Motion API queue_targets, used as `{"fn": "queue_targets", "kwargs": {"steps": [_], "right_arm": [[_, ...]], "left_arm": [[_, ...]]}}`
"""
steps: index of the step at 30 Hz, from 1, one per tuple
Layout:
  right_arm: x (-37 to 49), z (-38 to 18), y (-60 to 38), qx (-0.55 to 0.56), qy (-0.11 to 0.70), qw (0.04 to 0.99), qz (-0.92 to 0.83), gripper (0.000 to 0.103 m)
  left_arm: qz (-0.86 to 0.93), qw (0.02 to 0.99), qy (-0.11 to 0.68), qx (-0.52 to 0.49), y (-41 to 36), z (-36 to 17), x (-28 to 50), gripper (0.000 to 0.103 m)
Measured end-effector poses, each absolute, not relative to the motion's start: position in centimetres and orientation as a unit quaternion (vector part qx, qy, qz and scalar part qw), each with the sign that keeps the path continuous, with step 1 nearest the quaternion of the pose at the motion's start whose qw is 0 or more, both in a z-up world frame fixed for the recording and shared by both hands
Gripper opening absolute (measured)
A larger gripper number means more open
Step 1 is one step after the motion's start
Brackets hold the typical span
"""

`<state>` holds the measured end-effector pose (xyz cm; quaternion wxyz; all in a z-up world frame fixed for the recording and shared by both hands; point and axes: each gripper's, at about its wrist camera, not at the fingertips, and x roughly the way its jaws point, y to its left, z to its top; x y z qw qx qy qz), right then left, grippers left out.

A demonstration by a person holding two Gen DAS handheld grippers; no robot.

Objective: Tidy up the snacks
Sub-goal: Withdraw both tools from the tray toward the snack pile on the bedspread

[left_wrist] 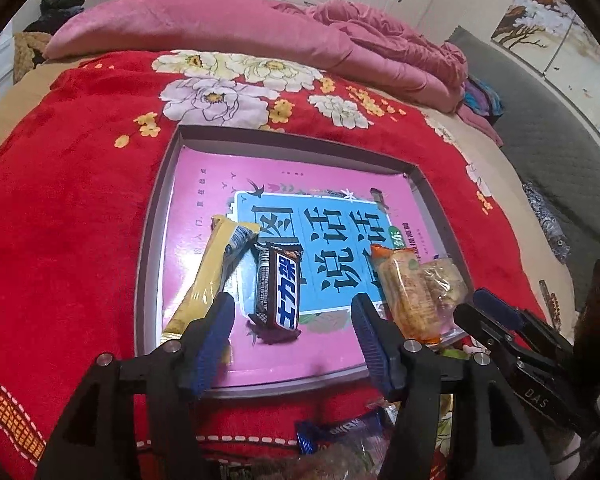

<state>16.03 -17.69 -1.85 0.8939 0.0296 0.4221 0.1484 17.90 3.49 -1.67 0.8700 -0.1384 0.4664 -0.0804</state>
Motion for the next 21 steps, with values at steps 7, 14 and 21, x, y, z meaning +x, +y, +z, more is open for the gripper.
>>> {"fn": "queue_targets", "kwargs": {"steps": [7, 14, 21], "right_arm": [[15.8, -1.6, -18.4, 0.041, 0.42, 0.896, 0.141, 0.057], [15.7, -1.2, -18.9, 0.051, 0.416, 0.898, 0.135, 0.061], [15.2, -0.8, -18.7, 0.05, 0.406, 0.903, 0.129, 0.065]], "left_arm": [[-0.073, 0.872, 0.463, -0.144, 4.3, -1.1, 16.7, 0.071], [-0.055, 0.879, 0.451, -0.142, 5.7, -0.1, 15.5, 0.072], [-0.041, 0.881, 0.445, -0.155, 7.0, 0.5, 14.7, 0.075]]}}
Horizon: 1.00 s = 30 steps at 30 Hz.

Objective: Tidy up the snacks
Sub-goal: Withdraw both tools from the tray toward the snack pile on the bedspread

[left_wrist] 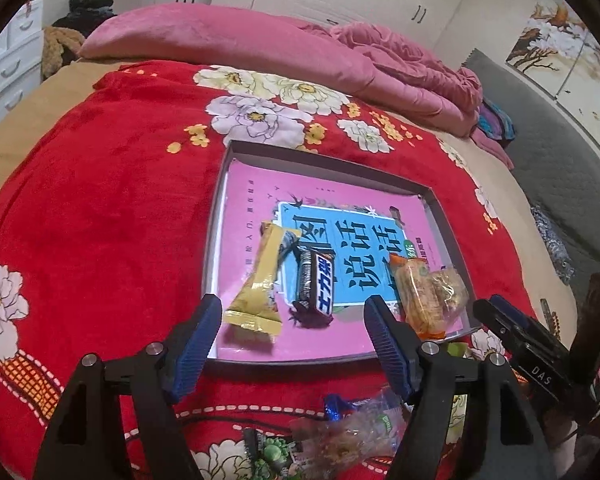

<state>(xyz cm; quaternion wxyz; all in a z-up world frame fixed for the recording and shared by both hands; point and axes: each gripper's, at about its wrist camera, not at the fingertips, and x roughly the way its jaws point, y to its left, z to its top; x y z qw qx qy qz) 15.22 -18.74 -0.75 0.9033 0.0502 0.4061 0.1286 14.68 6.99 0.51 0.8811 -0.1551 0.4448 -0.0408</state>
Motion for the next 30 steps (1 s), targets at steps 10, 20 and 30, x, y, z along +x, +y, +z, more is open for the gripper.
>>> {"fn": "queue_targets", "kwargs": {"steps": [10, 20, 30], "right_arm": [[14.6, -0.1, -18.9, 0.05, 0.397, 0.909, 0.121, 0.067], [14.0, 0.7, -19.4, 0.053, 0.385, 0.914, 0.115, 0.07], [13.2, 1.3, -21.5, 0.07, 0.377, 0.919, 0.095, 0.072]], "left_arm": [[-0.036, 0.883, 0.441, -0.161, 8.2, 1.0, 13.5, 0.075], [-0.028, 0.883, 0.439, -0.162, 8.9, 1.2, 12.5, 0.075], [-0.031, 0.885, 0.438, -0.157, 8.7, 1.4, 11.8, 0.076]]}}
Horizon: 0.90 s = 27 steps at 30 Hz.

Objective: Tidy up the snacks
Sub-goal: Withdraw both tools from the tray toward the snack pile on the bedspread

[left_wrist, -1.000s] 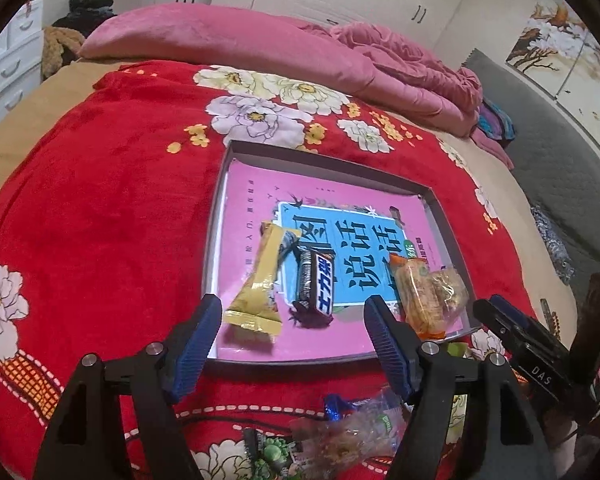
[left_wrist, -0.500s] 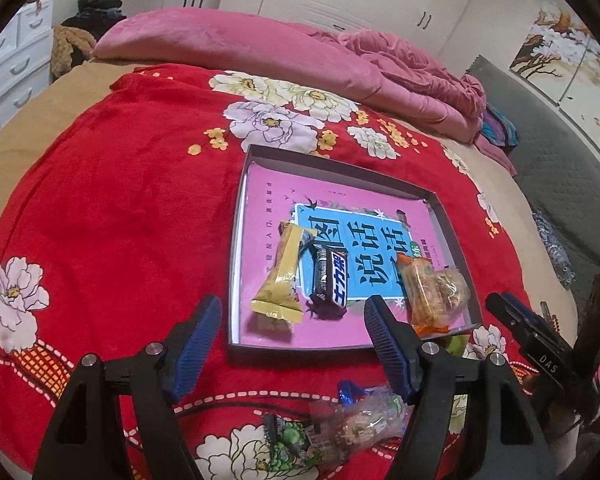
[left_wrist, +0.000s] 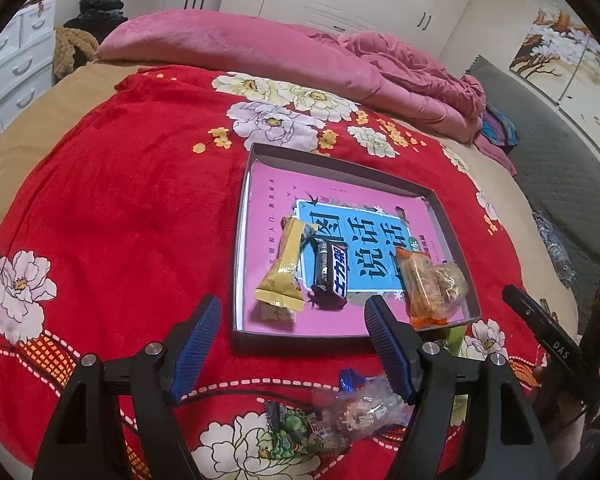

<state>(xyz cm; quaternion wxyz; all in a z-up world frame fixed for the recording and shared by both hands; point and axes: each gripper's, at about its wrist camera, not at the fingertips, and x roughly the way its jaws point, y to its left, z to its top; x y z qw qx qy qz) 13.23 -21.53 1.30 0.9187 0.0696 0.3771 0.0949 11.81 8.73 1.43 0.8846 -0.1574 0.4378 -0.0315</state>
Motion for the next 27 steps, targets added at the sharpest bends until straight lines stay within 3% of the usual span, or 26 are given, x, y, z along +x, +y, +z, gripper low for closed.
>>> {"fn": "queue_targets", "kwargs": {"steps": [27], "right_arm": [[9.6, 0.9, -21.1, 0.073, 0.402, 0.905, 0.117, 0.072]], "left_arm": [[-0.069, 0.88, 0.455, -0.115, 5.9, 1.4, 9.7, 0.076]]}}
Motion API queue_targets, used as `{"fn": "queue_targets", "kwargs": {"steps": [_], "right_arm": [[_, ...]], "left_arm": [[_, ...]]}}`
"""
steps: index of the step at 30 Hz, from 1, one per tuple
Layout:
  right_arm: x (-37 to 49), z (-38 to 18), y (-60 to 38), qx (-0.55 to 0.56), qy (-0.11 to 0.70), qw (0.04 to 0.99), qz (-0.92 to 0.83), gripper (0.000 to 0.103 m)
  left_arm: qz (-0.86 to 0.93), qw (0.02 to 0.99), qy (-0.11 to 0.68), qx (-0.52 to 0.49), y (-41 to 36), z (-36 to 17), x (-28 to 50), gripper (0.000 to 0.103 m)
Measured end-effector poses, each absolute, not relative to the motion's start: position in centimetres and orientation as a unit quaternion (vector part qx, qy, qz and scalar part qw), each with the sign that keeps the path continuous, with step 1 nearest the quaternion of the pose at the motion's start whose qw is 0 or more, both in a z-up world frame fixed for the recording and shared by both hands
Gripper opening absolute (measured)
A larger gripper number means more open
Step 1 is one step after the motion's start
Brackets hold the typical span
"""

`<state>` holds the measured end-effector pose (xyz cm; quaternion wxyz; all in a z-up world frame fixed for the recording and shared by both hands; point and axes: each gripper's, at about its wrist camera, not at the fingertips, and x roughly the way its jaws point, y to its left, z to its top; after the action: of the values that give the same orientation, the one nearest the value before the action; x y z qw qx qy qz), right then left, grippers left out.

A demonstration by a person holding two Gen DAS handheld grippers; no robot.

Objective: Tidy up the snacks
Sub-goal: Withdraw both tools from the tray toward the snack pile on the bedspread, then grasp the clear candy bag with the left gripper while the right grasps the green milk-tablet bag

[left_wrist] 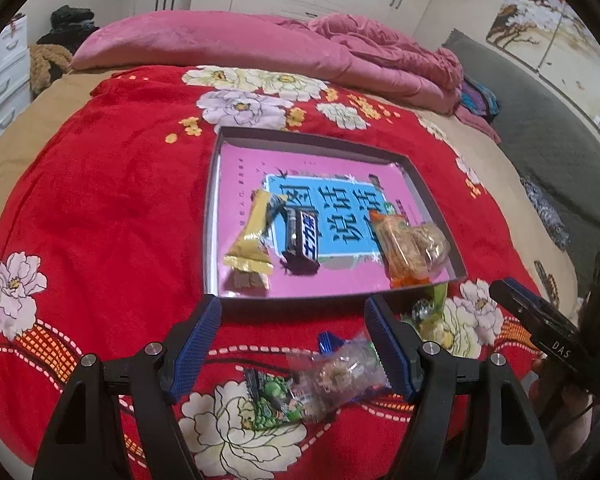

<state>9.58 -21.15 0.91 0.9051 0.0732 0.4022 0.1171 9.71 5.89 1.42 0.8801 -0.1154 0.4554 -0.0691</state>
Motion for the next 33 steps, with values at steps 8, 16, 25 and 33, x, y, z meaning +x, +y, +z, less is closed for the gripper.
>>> {"fn": "queue_targets", "kwargs": {"steps": [8, 16, 25, 33], "right_arm": [[8.8, 0.0, -20.0, 0.062, 0.421, 0.896, 0.13, 0.072], [8.1, -1.2, -18.5, 0.044, 0.443, 0.883, 0.147, 0.072], [7.9, -2.1, -17.6, 0.037, 0.457, 0.876, 0.149, 0.072], [7.9, -2.7, -17.3, 0.034, 0.468, 0.87, 0.151, 0.072]], "left_arm": [[-0.086, 0.871, 0.473, -0.1, 4.6, 0.1, 8.6, 0.076], [-0.102, 0.865, 0.485, -0.08, 3.6, -0.9, 7.5, 0.076], [-0.118, 0.857, 0.495, -0.083, 2.7, -1.7, 6.9, 0.076], [-0.13, 0.849, 0.505, -0.09, 2.0, -2.5, 7.1, 0.076]]}}
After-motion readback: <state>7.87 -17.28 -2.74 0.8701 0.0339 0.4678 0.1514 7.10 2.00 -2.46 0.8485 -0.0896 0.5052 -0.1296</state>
